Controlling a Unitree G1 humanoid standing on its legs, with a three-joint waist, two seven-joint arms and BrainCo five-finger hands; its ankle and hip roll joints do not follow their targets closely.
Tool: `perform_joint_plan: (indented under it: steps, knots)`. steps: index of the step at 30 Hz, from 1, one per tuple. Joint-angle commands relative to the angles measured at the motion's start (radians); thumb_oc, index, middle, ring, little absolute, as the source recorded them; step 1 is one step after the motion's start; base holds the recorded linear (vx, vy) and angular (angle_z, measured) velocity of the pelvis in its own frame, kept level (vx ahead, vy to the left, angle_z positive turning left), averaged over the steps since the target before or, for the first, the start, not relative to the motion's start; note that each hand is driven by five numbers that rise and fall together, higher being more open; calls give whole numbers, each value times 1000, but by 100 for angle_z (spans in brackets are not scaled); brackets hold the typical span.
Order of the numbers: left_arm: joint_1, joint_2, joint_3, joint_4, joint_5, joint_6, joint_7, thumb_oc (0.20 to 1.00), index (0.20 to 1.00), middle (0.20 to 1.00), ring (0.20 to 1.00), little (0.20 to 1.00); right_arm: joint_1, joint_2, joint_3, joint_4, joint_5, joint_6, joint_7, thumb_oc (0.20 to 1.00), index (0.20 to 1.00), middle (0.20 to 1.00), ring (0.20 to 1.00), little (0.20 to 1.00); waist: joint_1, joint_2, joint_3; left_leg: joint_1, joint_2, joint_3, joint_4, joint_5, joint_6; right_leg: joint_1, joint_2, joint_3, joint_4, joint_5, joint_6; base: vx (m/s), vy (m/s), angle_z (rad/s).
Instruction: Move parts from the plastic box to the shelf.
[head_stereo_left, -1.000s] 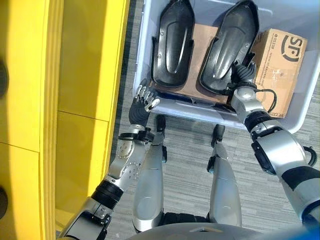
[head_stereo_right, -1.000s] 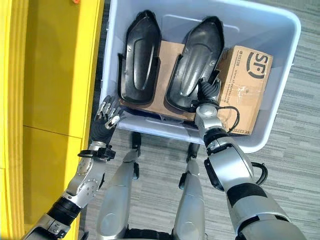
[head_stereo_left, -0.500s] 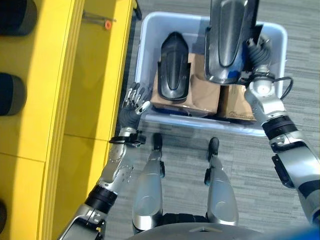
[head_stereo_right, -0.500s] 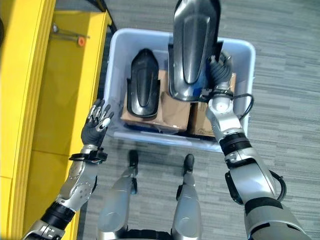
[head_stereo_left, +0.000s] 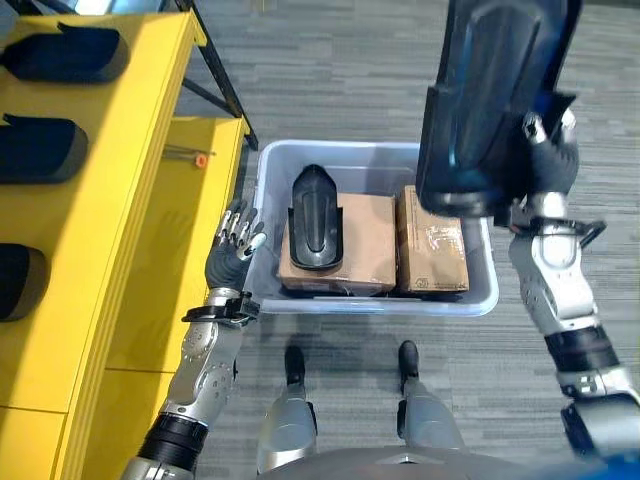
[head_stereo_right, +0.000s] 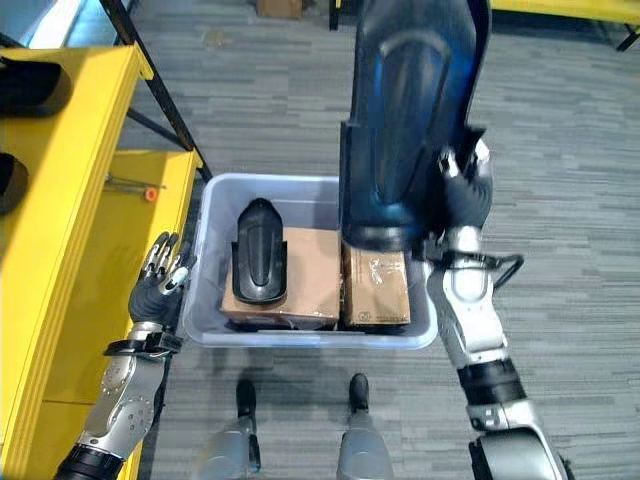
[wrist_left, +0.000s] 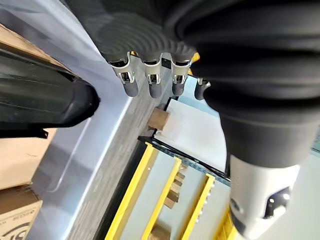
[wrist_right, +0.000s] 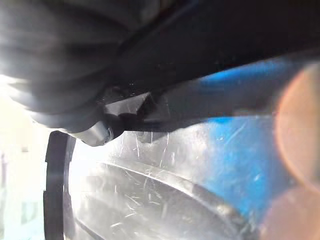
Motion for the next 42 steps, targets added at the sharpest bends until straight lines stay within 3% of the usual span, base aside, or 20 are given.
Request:
perform_joint_plan:
  steps: [1, 5, 9, 11, 12, 15, 18, 19, 20, 22, 25, 26, 28, 30, 32, 33, 38, 42]
  knots:
    - [6, 1, 47, -21, 38, -26, -44, 1000, 1000, 1000, 1000, 1000, 3, -14, -25, -73, 27, -87, 90, 200, 200, 200, 200, 200, 8, -3, -97, 34, 104, -52, 67, -3, -35, -46, -55, 10, 186, -32, 52, 73, -60, -5]
    - [30, -14, 82, -20, 45, -28, -41, 1000, 1000, 1000, 1000, 1000, 47, 29, 31, -88, 110, -76, 148, 200, 200, 200, 200, 200, 8, 7, -113, 86, 124, -48, 78, -2, -36, -46, -26, 40, 263, -83, 35, 42, -77, -10]
    - [59, -39, 101, -27, 45, -20, -33, 1000, 1000, 1000, 1000, 1000, 24, 70, 97, -139, 163, -76, 182, 200, 200, 200, 200, 200, 32, 33, -96, 93, 184, -86, 97, 62, -45, -73, 31, 21, 419, -186, -11, -52, -214, -9]
    - [65, -42, 101, -37, 45, -24, -27, 1000, 1000, 1000, 1000, 1000, -37, 77, 145, -136, 177, -81, 184, 200, 200, 200, 200, 200, 56, 42, -69, 67, 207, -115, 104, 135, -55, -106, 62, 0, 463, -204, -31, -227, -229, 14]
    - [70, -45, 99, -40, 43, -28, -23, 1000, 1000, 1000, 1000, 1000, -83, 76, 179, -134, 174, -83, 181, 200, 200, 200, 200, 200, 81, 52, -51, 41, 221, -138, 86, 203, -73, -128, 73, -25, 466, -208, -39, -307, -233, 7]
    - [77, -62, 70, -24, 26, -15, -27, 1000, 1000, 1000, 1000, 1000, -115, 67, 192, -130, 150, -83, 157, 200, 200, 200, 200, 200, 105, 53, -32, -39, 212, -152, 15, 332, -97, -136, 52, -100, 437, -214, -45, -217, -173, 31]
    - [73, -64, 48, -8, 29, -5, -37, 1000, 1000, 1000, 1000, 1000, -115, 57, 196, -121, 142, -81, 153, 200, 200, 200, 200, 200, 119, 49, -35, -73, 183, -165, 14, 352, -103, -121, 28, -140, 369, -179, -50, -132, -102, 115]
    - [73, -62, 43, -9, 32, -4, -41, 1000, 1000, 1000, 1000, 1000, -111, 53, 197, -121, 135, -80, 155, 200, 200, 200, 200, 200, 121, 45, -36, -74, 168, -168, 28, 338, -101, -114, 15, -156, 334, -158, -52, -263, -167, 90]
    - [72, -64, 56, -14, 31, -7, -48, 1000, 1000, 1000, 1000, 1000, -88, 42, 187, -124, 133, -80, 165, 200, 200, 200, 200, 200, 109, 40, -49, -39, 152, -151, 92, 279, -86, -100, -11, -206, 283, -125, -58, -256, -169, 96]
    - [61, -78, 74, -16, 27, -15, -43, 1000, 1000, 1000, 1000, 1000, -54, 32, 175, -145, 134, -84, 179, 200, 200, 200, 200, 200, 78, 43, -69, 22, 160, -105, 157, 213, -69, -95, -25, -269, 256, -104, -68, -200, -125, 132]
    - [49, -87, 83, -15, 25, -20, -36, 1000, 1000, 1000, 1000, 1000, -29, 33, 169, -149, 146, -85, 178, 200, 200, 200, 200, 200, 51, 50, -81, 89, 177, -56, 189, 187, -64, -90, -40, -327, 252, -92, -72, -134, -18, 115]
    - [26, -89, 90, -12, 28, -25, -26, 1000, 1000, 1000, 1000, 1000, 0, 35, 154, -158, 145, -86, 172, 200, 200, 200, 200, 200, 23, 58, -95, 146, 179, -24, 205, 155, -62, -108, -68, -383, 281, -87, -70, -187, 88, 127]
    - [15, -90, 89, -15, 52, -23, -15, 1000, 1000, 1000, 1000, 1000, 37, 46, 120, -172, 158, -83, 166, 200, 200, 200, 200, 200, 0, 73, -107, 171, 132, -23, 148, 35, -33, -140, -109, -402, 351, -72, -45, -129, 143, 97]
    - [8, -90, 76, -13, 51, -14, -28, 1000, 1000, 1000, 1000, 1000, 82, 50, 81, -196, 149, -83, 162, 200, 200, 200, 200, 200, -18, 70, -102, 179, 135, 58, 119, -59, -28, -122, -165, -414, 392, -66, -17, 63, 241, 86]
    - [9, -87, 68, -8, 49, -13, -32, 1000, 1000, 1000, 1000, 1000, 101, 57, 74, -196, 154, -82, 160, 200, 200, 200, 200, 200, -11, 65, -95, 183, 119, 55, 124, -92, -21, -109, -184, -410, 387, -54, 0, 66, 290, 153]
    - [43, -64, 95, -32, 68, 1, -44, 1000, 1000, 1000, 1000, 1000, 171, 74, 23, -216, 159, -76, 164, 200, 200, 200, 200, 200, 21, 28, -77, 131, 58, 23, 142, -144, -4, -49, -250, -431, 306, 42, 53, 77, 299, 113]
    - [64, -61, 132, -37, 80, -1, -34, 1000, 1000, 1000, 1000, 1000, 189, 83, 9, -213, 156, -68, 165, 200, 200, 200, 200, 200, 52, -12, -66, 78, 9, -25, 184, -181, 10, 10, -297, -480, 241, 117, 91, 31, 138, 43]
    - [77, -54, 167, -39, 103, -17, -17, 1000, 1000, 1000, 1000, 1000, 179, 97, 19, -198, 146, -57, 161, 200, 200, 200, 200, 200, 99, -59, -35, -41, -55, -82, 333, -244, 29, 59, -334, -496, 175, 201, 111, -28, 211, 66]
